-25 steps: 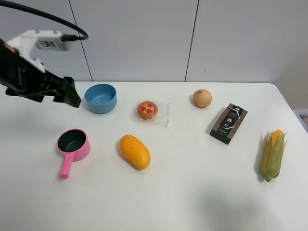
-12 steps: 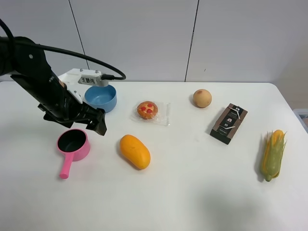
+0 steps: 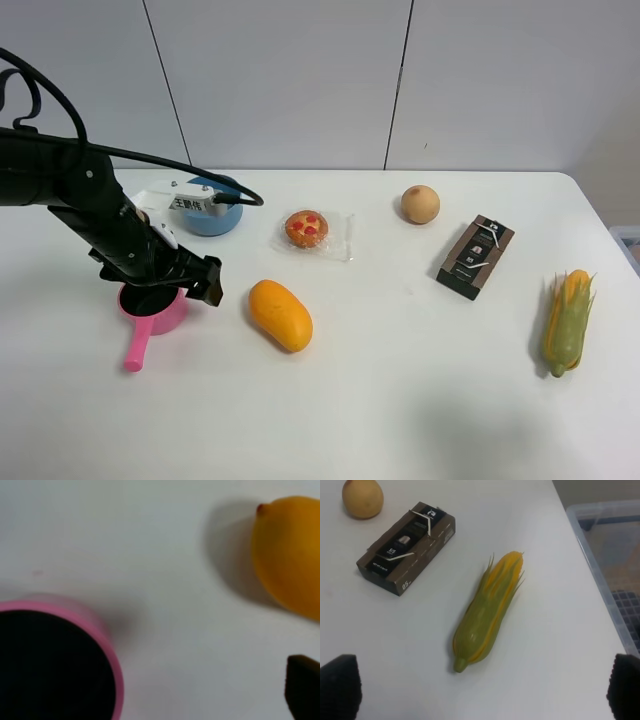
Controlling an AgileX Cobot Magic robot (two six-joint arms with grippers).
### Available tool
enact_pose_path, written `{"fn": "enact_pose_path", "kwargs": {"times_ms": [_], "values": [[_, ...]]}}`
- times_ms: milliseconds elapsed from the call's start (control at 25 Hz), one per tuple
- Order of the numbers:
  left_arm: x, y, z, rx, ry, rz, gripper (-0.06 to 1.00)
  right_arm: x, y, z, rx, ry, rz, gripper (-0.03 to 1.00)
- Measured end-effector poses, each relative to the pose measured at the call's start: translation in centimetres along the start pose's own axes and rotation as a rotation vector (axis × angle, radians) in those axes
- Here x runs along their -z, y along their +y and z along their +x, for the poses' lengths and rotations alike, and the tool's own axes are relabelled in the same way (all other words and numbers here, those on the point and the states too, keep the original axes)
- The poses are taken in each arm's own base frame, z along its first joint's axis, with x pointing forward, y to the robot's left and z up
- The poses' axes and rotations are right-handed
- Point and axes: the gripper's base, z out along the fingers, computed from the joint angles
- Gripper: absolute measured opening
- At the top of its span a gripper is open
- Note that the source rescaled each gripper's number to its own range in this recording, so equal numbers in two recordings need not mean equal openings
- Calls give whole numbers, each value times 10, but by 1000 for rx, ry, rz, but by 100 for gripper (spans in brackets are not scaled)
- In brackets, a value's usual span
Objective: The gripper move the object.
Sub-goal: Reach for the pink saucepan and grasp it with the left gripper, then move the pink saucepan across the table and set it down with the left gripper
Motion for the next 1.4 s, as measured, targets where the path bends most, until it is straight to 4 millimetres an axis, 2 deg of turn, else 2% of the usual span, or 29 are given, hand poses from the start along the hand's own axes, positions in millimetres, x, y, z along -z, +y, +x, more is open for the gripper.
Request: {"fn": "enact_pose_path", "kwargs": {"times_ms": [360, 600, 720, 880, 960, 1000, 1080, 1240, 1400], "values": [[-33, 7, 3, -42, 64, -40, 100, 0, 0, 0, 0, 0, 0, 100], [-45, 9, 2, -43, 56, -47, 99, 0, 0, 0, 0, 0, 0, 100], [-48, 9, 2, -43, 61, -48, 82, 0, 0, 0, 0, 0, 0, 100], [-53, 10, 3, -42, 69, -49, 40, 0, 0, 0, 0, 0, 0, 100], [-53, 10, 3, -44, 63, -50, 16, 0, 0, 0, 0, 0, 0, 100], [-53, 10, 2, -48, 55, -52, 8, 0, 0, 0, 0, 0, 0, 100], [-53, 11, 1, -70, 45, -61, 2, 0, 0, 0, 0, 0, 0, 100], [-45, 11, -2, -99, 26, -72, 0, 0, 0, 0, 0, 0, 0, 100], [-3, 7, -17, -133, -39, -82, 0, 0, 0, 0, 0, 0, 0, 100]]}}
